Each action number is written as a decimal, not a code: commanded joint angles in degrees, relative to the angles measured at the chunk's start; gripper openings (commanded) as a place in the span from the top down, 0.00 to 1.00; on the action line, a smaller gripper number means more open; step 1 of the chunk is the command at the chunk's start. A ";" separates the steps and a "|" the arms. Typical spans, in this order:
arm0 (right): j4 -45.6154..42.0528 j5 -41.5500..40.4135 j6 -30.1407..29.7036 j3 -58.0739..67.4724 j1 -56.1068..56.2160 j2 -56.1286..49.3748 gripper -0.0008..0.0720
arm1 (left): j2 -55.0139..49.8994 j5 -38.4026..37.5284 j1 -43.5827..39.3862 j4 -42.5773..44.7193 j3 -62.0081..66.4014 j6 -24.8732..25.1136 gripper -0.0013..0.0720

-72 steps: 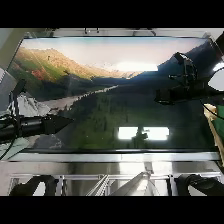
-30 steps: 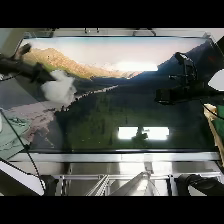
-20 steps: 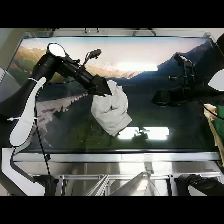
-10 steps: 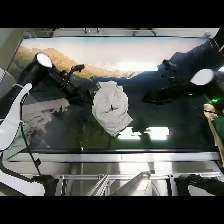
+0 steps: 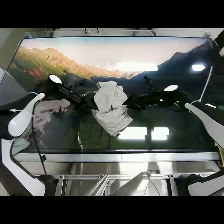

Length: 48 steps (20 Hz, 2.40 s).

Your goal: Fold the shirts.

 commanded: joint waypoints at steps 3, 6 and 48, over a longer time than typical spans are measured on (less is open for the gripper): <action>3.48 -0.79 -1.99 0.07 0.87 -2.78 0.51 | -4.94 1.29 -3.74 1.11 7.52 -0.72 0.09; 4.00 0.44 -4.13 0.90 0.81 -2.73 0.97 | -4.92 -1.95 -4.31 0.96 11.61 -0.55 0.97; -22.51 9.99 0.26 -2.08 -28.98 17.59 0.34 | 32.35 -1.05 -8.74 -0.20 -29.66 -8.96 0.00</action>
